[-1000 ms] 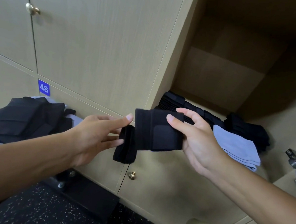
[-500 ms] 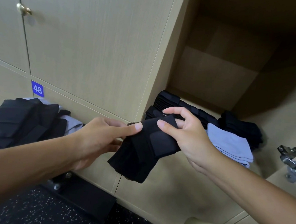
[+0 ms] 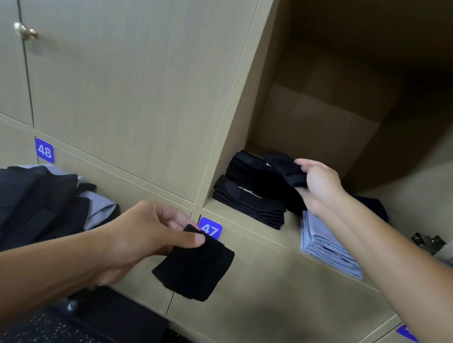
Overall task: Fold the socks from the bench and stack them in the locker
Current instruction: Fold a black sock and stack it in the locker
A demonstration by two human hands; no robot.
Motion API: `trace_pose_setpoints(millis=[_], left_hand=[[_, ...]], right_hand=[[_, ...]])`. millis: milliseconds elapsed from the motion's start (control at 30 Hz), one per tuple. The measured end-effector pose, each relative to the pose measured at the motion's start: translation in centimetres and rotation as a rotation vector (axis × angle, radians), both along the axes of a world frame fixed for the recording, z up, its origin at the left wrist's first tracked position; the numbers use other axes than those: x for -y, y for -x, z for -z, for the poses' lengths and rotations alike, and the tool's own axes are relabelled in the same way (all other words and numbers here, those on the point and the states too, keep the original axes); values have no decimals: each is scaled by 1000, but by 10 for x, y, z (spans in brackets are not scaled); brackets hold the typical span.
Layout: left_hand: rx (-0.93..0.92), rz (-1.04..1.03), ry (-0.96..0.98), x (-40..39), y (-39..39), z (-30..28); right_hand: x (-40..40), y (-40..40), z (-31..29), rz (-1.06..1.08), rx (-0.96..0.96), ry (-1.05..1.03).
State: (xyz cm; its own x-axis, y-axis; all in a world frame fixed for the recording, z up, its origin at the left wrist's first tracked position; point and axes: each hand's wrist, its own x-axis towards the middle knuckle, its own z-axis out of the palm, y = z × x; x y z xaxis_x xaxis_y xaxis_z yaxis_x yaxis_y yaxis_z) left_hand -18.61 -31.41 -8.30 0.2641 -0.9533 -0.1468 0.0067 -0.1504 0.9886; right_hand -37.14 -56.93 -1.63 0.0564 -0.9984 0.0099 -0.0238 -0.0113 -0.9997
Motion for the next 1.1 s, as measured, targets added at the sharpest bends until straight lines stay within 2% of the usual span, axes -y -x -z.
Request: trace_pose_setpoints(millis=[167,400,600,800,1100], left_hand=[[69,8,-15,2,-3,3],[179,5,-29,1,-4,5],[212,-15,-29,5,-3,7],[192,-10,-16,6,0,8],[207,-25,-22,5,-2,8]], right_hand=[[34,-11,-4,122,76,-93],[58,-7,17,175,79,-73],[65,-13,20,194,70,-144],[68,-15,20,155,-21,-147],[75,-11,23,169,-273,-41]])
